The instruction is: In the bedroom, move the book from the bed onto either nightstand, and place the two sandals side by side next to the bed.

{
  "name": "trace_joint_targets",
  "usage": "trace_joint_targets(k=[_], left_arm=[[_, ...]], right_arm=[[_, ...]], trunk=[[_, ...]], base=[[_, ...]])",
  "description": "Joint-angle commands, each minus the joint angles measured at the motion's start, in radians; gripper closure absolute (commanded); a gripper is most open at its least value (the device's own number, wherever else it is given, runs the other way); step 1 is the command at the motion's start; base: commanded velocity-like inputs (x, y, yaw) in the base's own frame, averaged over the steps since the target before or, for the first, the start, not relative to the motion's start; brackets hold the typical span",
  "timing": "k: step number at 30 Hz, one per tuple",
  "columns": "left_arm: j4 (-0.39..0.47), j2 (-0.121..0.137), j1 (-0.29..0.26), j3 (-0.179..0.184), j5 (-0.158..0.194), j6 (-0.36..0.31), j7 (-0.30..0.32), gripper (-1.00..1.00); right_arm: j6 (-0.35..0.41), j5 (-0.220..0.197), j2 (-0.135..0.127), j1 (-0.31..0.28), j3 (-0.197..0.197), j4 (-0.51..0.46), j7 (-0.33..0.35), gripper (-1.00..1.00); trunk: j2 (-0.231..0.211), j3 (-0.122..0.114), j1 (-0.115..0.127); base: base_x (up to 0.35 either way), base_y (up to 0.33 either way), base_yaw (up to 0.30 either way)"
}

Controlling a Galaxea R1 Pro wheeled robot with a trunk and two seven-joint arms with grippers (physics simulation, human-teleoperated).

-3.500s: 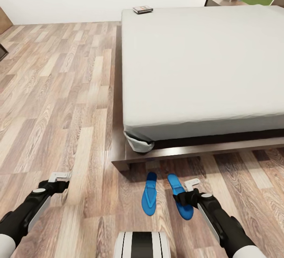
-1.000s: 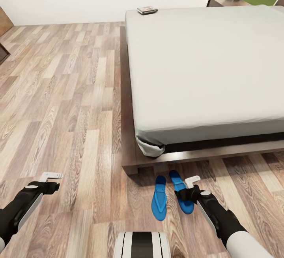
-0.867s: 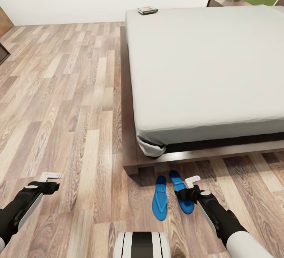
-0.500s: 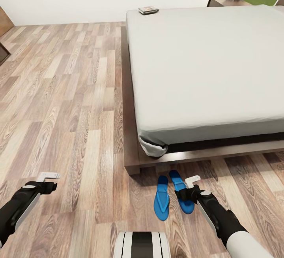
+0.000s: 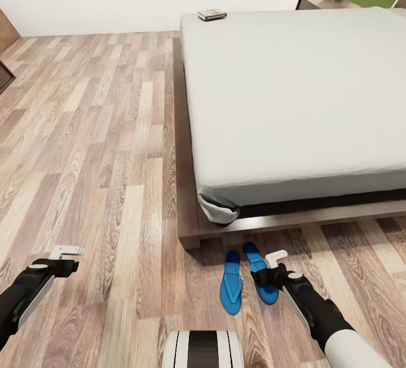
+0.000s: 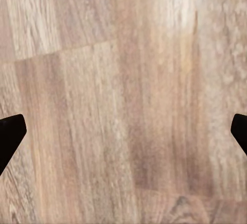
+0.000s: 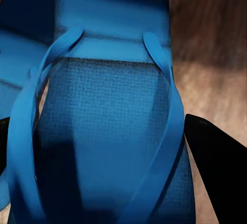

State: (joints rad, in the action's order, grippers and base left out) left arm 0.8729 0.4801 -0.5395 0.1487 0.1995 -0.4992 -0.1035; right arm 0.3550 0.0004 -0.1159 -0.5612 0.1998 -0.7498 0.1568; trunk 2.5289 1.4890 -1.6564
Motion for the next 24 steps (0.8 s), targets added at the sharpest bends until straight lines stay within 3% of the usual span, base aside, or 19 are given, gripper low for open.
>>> trace_joint_targets(k=[1,4,24], left_arm=[[0.001,0.002,0.000,0.005,0.011,-0.004,-0.010,-1.00],[0.005,0.005,-0.002,0.001,0.008,-0.007,-0.007,-1.00],[0.005,0.005,-0.002,0.001,0.008,-0.007,-0.007,-1.00]], right_arm=[[0.006,-0.001,-0.001,0.000,0.002,-0.002,0.001,1.00],[-0.007,0.001,-0.004,0.004,0.018,-0.019,0.006,1.00],[-0.007,0.001,-0.004,0.004,0.018,-0.022,0.006,1.00]], trunk=[[0.000,0.001,0.000],[0.000,0.001,0.000],[0.000,0.001,0.000]], base=[[0.000,0.000,0.000],[0.000,0.000,0.000],[0.000,0.000,0.000]])
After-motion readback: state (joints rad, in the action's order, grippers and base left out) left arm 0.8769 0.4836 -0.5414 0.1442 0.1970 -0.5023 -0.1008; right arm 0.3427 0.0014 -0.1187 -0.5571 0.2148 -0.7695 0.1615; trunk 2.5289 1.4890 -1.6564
